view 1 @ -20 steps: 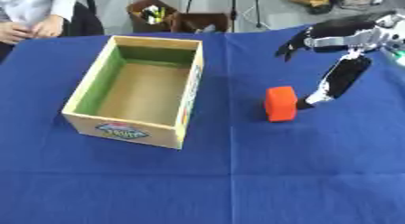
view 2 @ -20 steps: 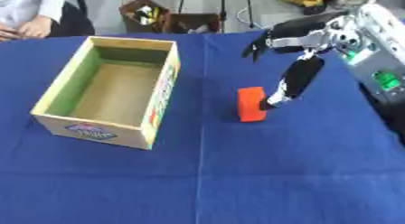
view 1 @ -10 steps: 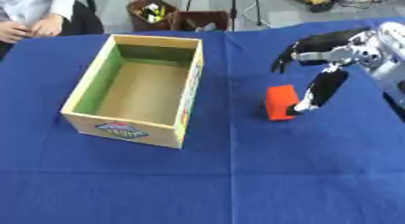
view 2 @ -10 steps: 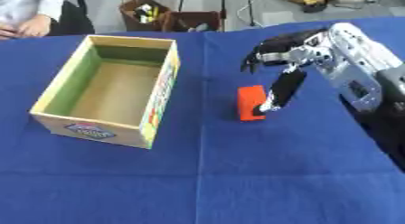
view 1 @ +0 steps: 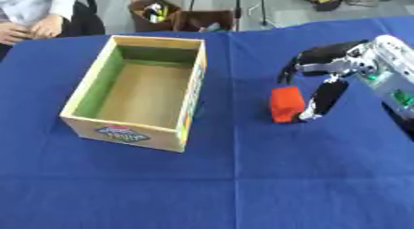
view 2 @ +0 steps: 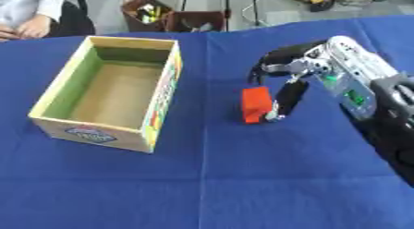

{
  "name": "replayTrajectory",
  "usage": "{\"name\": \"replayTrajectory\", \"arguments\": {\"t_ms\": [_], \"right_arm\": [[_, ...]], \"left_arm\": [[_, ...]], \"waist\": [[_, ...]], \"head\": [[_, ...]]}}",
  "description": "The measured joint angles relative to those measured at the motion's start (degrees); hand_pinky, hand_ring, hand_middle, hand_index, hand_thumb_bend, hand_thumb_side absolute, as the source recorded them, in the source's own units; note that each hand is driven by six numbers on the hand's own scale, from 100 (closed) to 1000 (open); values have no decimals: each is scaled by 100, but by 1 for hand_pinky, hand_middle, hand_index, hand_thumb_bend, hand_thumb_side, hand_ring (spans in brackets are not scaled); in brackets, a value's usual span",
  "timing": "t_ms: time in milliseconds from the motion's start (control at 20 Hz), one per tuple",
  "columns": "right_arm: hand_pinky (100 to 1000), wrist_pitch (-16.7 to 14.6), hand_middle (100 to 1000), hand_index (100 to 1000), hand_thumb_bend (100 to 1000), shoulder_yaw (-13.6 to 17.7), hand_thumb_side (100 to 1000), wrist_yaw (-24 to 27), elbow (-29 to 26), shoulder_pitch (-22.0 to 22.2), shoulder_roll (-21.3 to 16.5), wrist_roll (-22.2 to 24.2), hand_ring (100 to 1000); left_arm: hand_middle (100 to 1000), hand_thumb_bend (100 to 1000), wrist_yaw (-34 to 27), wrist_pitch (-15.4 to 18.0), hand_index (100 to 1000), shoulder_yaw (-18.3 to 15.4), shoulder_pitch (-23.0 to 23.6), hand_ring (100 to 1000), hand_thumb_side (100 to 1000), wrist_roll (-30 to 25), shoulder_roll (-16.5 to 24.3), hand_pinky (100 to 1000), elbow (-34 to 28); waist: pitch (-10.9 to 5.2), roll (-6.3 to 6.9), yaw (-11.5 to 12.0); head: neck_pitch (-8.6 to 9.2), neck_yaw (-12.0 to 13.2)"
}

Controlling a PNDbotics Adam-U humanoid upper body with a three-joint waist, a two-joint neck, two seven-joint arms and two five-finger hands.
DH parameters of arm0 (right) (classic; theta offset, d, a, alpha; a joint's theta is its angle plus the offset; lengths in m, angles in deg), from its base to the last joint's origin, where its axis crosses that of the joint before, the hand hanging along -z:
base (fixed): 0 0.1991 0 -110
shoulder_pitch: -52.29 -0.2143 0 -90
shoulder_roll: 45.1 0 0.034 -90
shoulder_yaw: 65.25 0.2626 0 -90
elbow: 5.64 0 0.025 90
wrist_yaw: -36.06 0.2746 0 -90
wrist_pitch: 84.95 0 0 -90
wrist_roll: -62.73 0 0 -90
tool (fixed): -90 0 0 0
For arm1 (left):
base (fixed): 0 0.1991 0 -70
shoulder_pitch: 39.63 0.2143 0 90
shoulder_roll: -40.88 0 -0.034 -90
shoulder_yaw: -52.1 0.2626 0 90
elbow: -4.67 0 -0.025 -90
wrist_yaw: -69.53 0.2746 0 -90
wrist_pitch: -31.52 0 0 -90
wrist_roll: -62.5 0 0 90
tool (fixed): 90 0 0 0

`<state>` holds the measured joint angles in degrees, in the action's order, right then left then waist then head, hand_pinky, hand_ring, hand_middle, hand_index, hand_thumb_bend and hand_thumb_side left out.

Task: Pick up objects on the table and place them in the box.

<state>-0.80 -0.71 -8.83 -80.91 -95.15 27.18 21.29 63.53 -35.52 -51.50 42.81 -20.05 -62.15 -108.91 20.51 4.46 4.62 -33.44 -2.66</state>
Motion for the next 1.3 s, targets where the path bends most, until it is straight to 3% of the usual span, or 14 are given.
{"name": "replayTrajectory", "arguments": {"t_ms": [550, 750, 950, 1100, 1300], "right_arm": [[822, 58, 626, 780, 437, -30, 431, -8, 185, 1, 124, -244, 863], [807, 136, 563, 704, 327, -30, 418, -6, 246, 1, 141, -425, 834], [790, 207, 503, 626, 104, -29, 395, -6, 300, 1, 170, -613, 804], [737, 300, 435, 492, 100, 10, 370, 6, 289, 1, 171, -774, 733], [720, 554, 397, 433, 100, 79, 398, 97, 115, 2, 171, -1042, 706]], "left_arm": [[571, 346, 0, -3, 741, 28, -3, 635, 882, -5, -27, 481, 0], [570, 345, 0, -3, 740, 28, -7, 636, 881, -6, -46, 481, 0], [570, 345, 0, -3, 740, 28, -7, 636, 881, -6, -47, 482, 0], [570, 339, 0, -5, 740, 28, -7, 636, 874, -4, -47, 482, 0], [570, 338, 0, -12, 741, 28, -9, 636, 875, 2, -47, 482, 0]], "waist": [[21, 3, 11], [29, 1, 13], [29, 0, 28], [29, -3, 26], [28, -4, 2]], "head": [[-27, -41], [-28, -41], [-39, -41], [-87, -36], [-178, -1]]}}
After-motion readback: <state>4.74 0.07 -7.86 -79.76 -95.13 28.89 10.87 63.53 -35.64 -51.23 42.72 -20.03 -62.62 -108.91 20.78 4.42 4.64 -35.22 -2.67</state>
